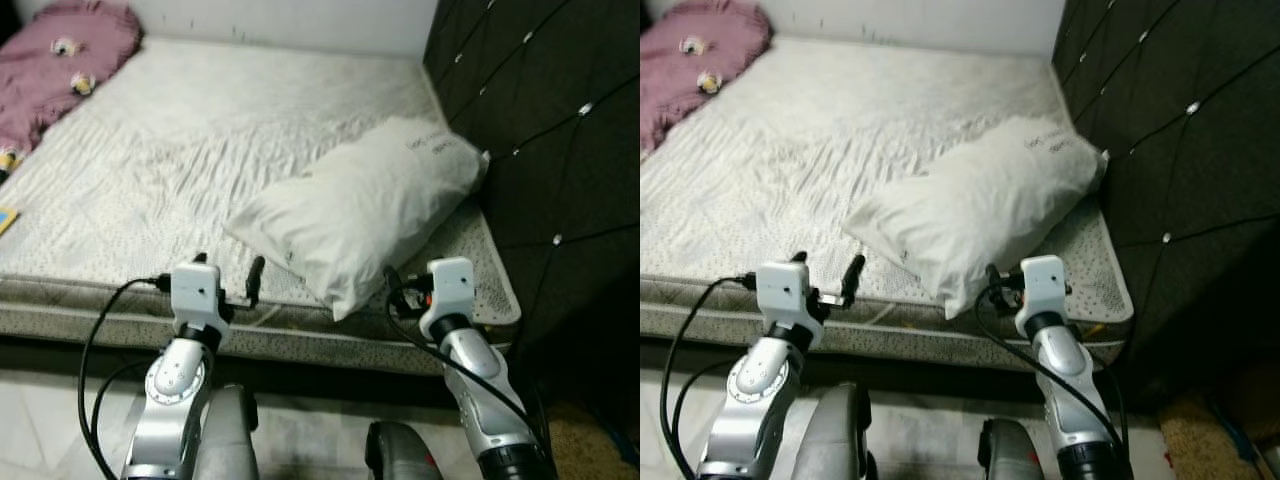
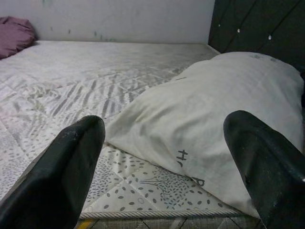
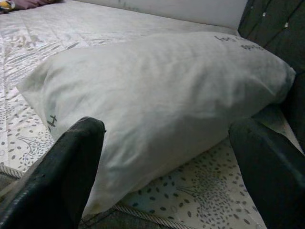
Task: Clean up the room
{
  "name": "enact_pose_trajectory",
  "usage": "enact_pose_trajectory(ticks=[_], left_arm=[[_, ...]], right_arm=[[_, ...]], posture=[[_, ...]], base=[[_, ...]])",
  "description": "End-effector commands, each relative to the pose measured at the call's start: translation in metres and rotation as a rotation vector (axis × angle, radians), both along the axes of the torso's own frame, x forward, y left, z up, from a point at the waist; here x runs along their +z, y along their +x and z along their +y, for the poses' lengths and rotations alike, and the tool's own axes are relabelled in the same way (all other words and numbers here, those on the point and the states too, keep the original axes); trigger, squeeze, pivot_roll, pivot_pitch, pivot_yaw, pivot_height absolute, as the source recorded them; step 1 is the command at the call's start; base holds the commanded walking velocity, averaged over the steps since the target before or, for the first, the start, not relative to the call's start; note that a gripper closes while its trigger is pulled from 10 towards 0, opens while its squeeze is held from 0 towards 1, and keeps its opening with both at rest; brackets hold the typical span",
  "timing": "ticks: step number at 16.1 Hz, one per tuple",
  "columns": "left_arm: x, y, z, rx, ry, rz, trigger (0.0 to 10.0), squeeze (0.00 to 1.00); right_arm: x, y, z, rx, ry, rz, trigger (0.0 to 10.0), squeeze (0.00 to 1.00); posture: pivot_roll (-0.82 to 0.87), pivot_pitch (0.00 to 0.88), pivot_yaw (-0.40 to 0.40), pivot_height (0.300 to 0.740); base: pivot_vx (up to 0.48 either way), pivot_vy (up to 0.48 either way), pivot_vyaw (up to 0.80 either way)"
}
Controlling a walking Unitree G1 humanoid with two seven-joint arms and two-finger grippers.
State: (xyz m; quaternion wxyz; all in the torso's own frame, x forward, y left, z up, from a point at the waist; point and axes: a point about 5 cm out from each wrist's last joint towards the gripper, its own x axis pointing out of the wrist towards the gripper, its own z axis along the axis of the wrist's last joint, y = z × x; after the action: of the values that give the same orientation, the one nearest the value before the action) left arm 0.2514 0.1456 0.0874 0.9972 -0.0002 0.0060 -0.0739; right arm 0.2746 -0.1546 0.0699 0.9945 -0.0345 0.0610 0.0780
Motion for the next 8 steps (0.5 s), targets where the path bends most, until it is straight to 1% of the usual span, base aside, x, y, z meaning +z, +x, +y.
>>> enact_pose_trajectory(ticks=[1, 8], left_arm=[[0.0022, -0.0001, -0.0001, -0.001, -0.002, -0.010, 10.0, 0.00], [0.0020, -0.0008, -0.0010, -0.014, -0.004, -0.007, 10.0, 0.00]], right_arm=[[0.0030, 0.0014, -0.0011, -0.001, 0.002, -0.011, 10.0, 0.00], [0.0022, 0.0003, -0.0003, 0.006, 0.007, -0.007, 10.0, 0.00]], posture=[[-0.05, 0.000, -0.027, 0.628], [-0.05, 0.000, -0.023, 0.628]], base=[[0.292, 0.000, 0.00], [0.295, 0.000, 0.00]])
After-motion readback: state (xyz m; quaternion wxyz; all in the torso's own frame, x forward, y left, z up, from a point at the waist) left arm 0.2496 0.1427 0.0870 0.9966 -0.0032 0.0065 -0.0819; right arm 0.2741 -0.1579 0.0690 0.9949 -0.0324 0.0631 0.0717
